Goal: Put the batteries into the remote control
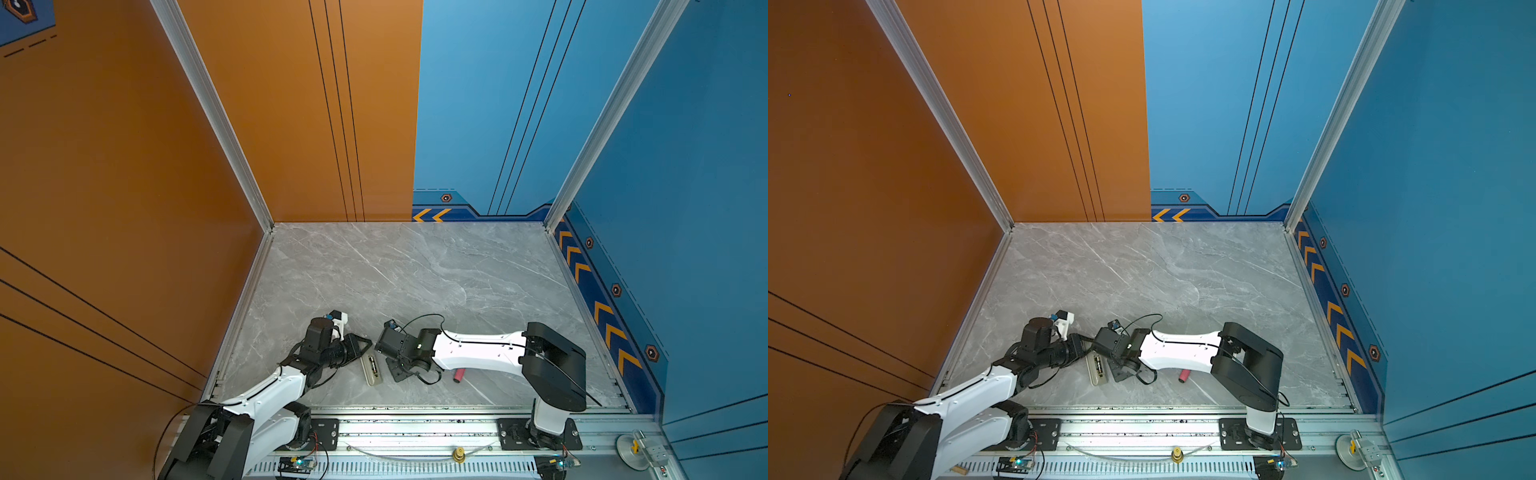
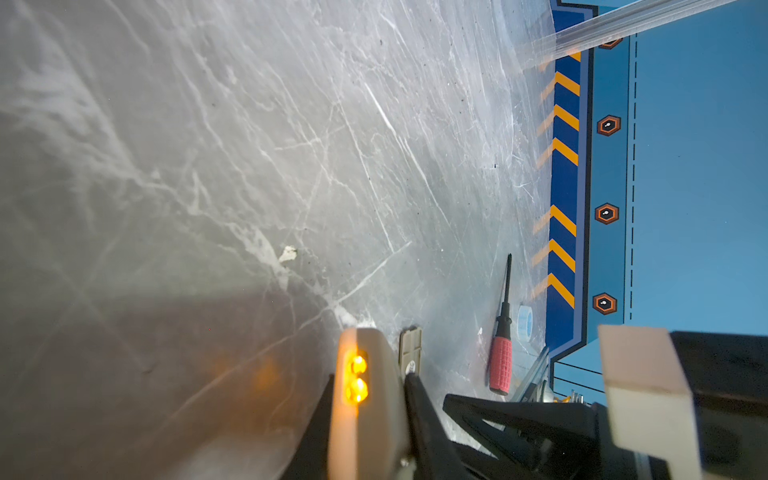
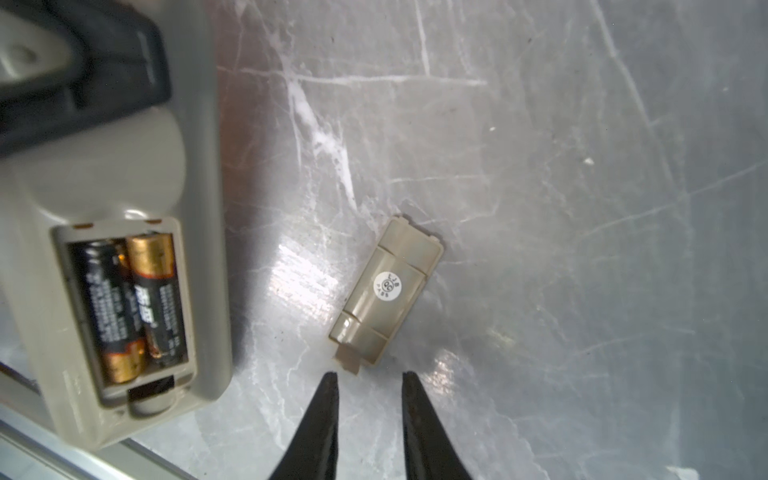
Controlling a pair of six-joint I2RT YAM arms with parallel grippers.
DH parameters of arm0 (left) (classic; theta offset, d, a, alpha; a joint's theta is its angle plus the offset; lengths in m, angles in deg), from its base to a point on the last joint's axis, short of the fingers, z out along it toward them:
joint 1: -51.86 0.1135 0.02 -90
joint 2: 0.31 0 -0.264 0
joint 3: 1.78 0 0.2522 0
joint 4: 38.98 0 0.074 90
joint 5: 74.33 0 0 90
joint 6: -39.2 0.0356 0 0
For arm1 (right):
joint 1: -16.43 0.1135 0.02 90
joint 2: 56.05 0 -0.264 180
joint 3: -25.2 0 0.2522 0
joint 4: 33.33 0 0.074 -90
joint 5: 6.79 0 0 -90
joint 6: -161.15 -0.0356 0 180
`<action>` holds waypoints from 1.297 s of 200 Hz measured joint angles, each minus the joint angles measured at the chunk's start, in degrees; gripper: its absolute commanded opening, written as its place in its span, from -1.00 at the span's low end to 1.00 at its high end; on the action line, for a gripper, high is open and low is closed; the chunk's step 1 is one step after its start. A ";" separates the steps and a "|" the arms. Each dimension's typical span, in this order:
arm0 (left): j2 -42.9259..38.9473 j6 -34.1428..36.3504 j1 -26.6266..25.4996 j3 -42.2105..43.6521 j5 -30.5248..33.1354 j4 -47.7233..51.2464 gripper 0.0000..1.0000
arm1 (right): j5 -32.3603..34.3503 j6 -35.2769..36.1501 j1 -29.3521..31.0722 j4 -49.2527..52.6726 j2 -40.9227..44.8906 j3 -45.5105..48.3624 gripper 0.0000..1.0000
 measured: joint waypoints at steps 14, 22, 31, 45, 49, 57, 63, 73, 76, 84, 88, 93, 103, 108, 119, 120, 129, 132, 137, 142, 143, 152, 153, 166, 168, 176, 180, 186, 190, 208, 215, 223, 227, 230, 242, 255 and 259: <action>0.02 -0.35 0.00 0.37 0.11 -0.57 -0.78 | -0.15 -0.15 0.00 -0.02 0.00 -0.07 -0.52; 0.02 -0.50 0.00 0.57 0.17 -0.76 -0.68 | -0.17 -0.22 0.00 -0.13 -0.02 -0.11 -0.52; 0.07 -0.63 0.00 0.61 0.17 -0.85 -0.63 | -0.17 -0.35 0.00 -0.35 -0.02 -0.15 -0.52; 0.07 -0.66 0.00 0.68 0.20 -0.96 -0.58 | -0.17 -0.42 0.00 -0.42 -0.02 -0.26 -0.53; 0.07 -0.66 0.00 0.68 0.20 -0.98 -0.54 | -0.15 -0.44 0.00 -0.42 -0.02 -0.26 -0.53; 0.07 -0.63 0.00 0.72 0.20 -1.05 -0.44 | -0.15 -0.61 0.00 -0.42 -0.02 -0.26 -0.53; 0.07 -0.52 0.00 0.79 0.39 -1.07 -0.37 | -0.15 -0.79 0.00 -0.39 -0.02 -0.26 -0.54; 0.07 -0.39 0.02 1.14 1.33 -0.72 -0.26 | -0.15 -0.85 0.00 -0.42 -0.02 -0.26 -0.54; 0.04 -0.22 0.07 1.25 1.53 -0.55 -0.23 | -0.15 -0.85 0.00 -0.42 -0.02 -0.26 -0.53; -0.15 0.15 0.07 1.57 2.12 0.07 -0.15 | -0.15 -0.87 0.00 -0.42 -0.04 -0.26 -0.53; -0.33 -0.07 0.07 1.68 2.38 0.48 -0.10 | -0.15 -0.90 0.00 -0.42 -0.07 -0.26 -0.54; -0.70 0.31 0.07 1.75 2.75 1.14 -0.05 | -0.15 -1.01 0.00 -0.42 -0.07 -0.26 -0.53; -1.70 0.52 0.07 1.75 3.26 2.27 0.03 | -0.15 -1.05 0.00 -0.42 -0.15 -0.26 -0.53; -2.40 0.50 0.07 1.77 3.76 2.73 0.05 | -0.15 -1.16 0.00 -0.42 -0.24 -0.26 -0.54; -4.02 0.90 0.07 1.75 4.37 3.72 0.07 | -0.13 -1.27 0.00 -0.44 -0.55 -0.28 -0.54; -4.11 0.85 0.07 1.75 4.42 3.80 0.07 | -0.15 -1.27 0.00 -0.44 -0.57 -0.28 -0.54; -5.31 0.94 0.09 1.75 4.83 4.63 0.07 | -0.13 -1.29 0.00 -0.44 -0.85 -0.28 -0.54; -5.70 0.96 0.15 1.75 4.96 4.96 0.07 | -0.13 -1.31 0.00 -0.44 -0.94 -0.28 -0.54; -6.27 1.07 0.24 1.75 5.14 5.40 0.07 | -0.15 -1.36 0.00 -0.44 -1.05 -0.28 -0.55; -6.82 1.09 0.24 1.75 5.33 5.88 0.08 | -0.15 -1.42 0.00 -0.44 -1.16 -0.31 -0.55; -6.97 1.11 0.24 1.75 5.38 6.05 0.08 | -0.15 -1.42 0.00 -0.44 -1.16 -0.31 -0.55; -7.87 1.14 0.37 1.75 5.70 6.97 0.12 | -0.13 -1.44 0.00 -0.46 -1.42 -0.42 -0.56; -8.02 1.14 0.39 1.75 5.77 7.10 0.13 | -0.15 -1.44 0.00 -0.46 -1.44 -0.44 -0.56; -9.42 1.46 0.46 1.75 6.32 8.76 0.25 | -0.13 -1.44 0.00 -0.46 -1.88 -0.92 -0.57; -9.64 1.36 0.46 1.75 6.45 8.96 0.27 | -0.15 -1.44 0.00 -0.48 -1.92 -0.98 -0.57; -10.71 1.70 0.48 1.75 6.84 10.21 0.35 | -0.13 -1.44 0.02 -0.59 -2.05 -1.18 -0.58; -11.32 1.81 0.48 1.75 7.13 10.84 0.38 | -0.15 -1.42 0.02 -0.61 -2.12 -1.27 -0.58; -12.22 2.10 0.48 1.73 7.39 11.85 0.40 | -0.15 -1.42 0.07 -0.66 -2.21 -1.51 -0.59; -12.87 2.16 0.48 1.70 7.65 12.48 0.41 | -0.15 -1.40 0.07 -0.66 -2.27 -1.66 -0.59; -15.67 2.38 0.42 1.09 8.79 15.80 0.41 | -0.13 -1.40 0.24 -0.76 -2.97 -2.78 -0.64; -16.76 2.43 0.44 0.61 9.20 17.11 0.41 | -0.13 -1.29 0.35 -0.79 -3.32 -3.19 -0.66; -17.94 2.49 0.44 -0.02 9.64 18.49 0.40 | -0.13 -1.20 0.44 -0.79 -3.65 -3.50 -0.67; -18.58 2.58 0.44 -0.37 9.88 19.08 0.39 | -0.13 -1.20 0.46 -0.79 -3.78 -3.56 -0.67; -18.95 2.58 0.44 -0.59 10.08 19.41 0.39 | -0.13 -1.20 0.52 -0.76 -3.85 -3.61 -0.68; -20.50 2.60 0.44 -1.62 10.62 21.03 0.38 | -0.09 -1.16 0.70 -0.66 -4.02 -3.61 -0.68; -21.42 2.60 0.44 -2.38 10.71 22.18 0.38 | 0.07 -0.76 0.76 -0.15 -4.04 -3.63 -0.68; -21.55 2.60 0.44 -2.58 10.69 22.53 0.38 | 0.09 -0.61 0.76 0.09 -4.04 -3.65 -0.68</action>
